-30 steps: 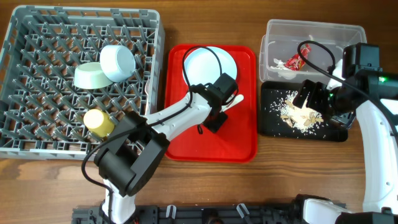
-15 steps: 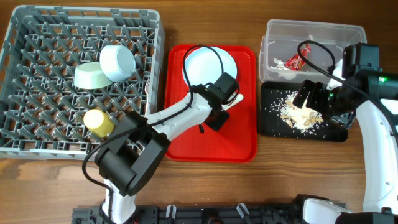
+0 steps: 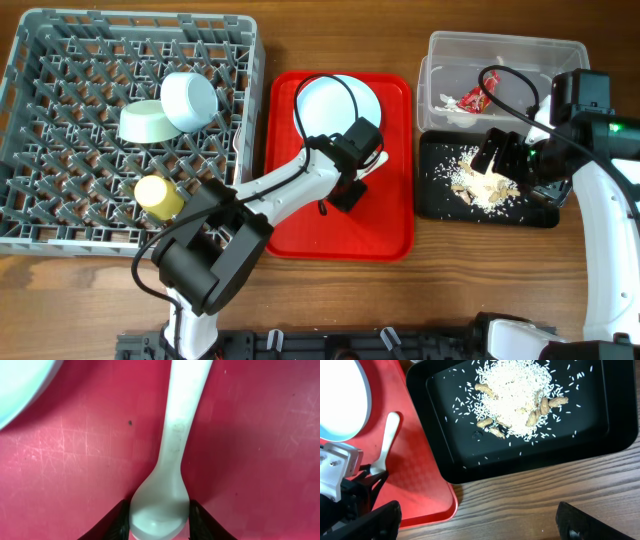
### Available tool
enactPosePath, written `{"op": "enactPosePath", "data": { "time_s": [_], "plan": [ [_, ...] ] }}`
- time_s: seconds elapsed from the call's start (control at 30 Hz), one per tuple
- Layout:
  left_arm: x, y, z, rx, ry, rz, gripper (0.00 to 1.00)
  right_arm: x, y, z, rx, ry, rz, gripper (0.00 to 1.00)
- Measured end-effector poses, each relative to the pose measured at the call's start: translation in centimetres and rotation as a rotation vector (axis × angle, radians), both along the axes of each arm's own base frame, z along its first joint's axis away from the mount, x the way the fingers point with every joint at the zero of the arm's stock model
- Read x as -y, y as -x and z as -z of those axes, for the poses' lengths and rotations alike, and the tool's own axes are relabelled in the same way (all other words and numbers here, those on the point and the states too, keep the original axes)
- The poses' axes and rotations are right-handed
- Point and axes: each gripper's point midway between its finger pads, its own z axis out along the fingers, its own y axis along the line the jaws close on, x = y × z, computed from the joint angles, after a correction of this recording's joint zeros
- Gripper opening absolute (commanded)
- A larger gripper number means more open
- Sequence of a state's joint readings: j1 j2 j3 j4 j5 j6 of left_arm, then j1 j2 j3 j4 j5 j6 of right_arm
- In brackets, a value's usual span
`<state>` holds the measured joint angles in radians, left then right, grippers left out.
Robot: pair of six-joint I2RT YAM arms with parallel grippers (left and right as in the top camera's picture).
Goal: Sort waste into correct bins and load items into the dishwasher rack
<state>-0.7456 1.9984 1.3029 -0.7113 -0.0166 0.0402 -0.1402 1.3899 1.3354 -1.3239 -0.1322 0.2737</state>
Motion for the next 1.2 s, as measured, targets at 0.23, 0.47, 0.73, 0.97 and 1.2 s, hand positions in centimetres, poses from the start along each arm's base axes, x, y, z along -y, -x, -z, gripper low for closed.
{"op": "enactPosePath", "data": {
  "time_s": [0.23,0.47,0.73,0.97,1.2],
  "plan": [
    [-0.1,0.1,0.0,-0.006,-0.005,0.000,0.38,0.0,0.0,0.0,0.000,0.000,0.000,1.00],
    [-0.6,0.8,-0.5,-0.021,-0.015,0.000,0.38,0.0,0.0,0.0,0.000,0.000,0.000,1.00],
    [-0.6,0.8,-3.9,0.027,0.032,0.001,0.42,0.0,0.0,0.0,0.000,0.000,0.000,1.00],
    [-0.2,0.4,-5.6,0.067,0.072,0.001,0.49,0.0,0.0,0.0,0.000,0.000,0.000,1.00],
    [0.1,0.0,-5.6,0.080,0.083,0.001,0.51,0.0,0.0,0.0,0.000,0.000,0.000,1.00]
  ]
}}
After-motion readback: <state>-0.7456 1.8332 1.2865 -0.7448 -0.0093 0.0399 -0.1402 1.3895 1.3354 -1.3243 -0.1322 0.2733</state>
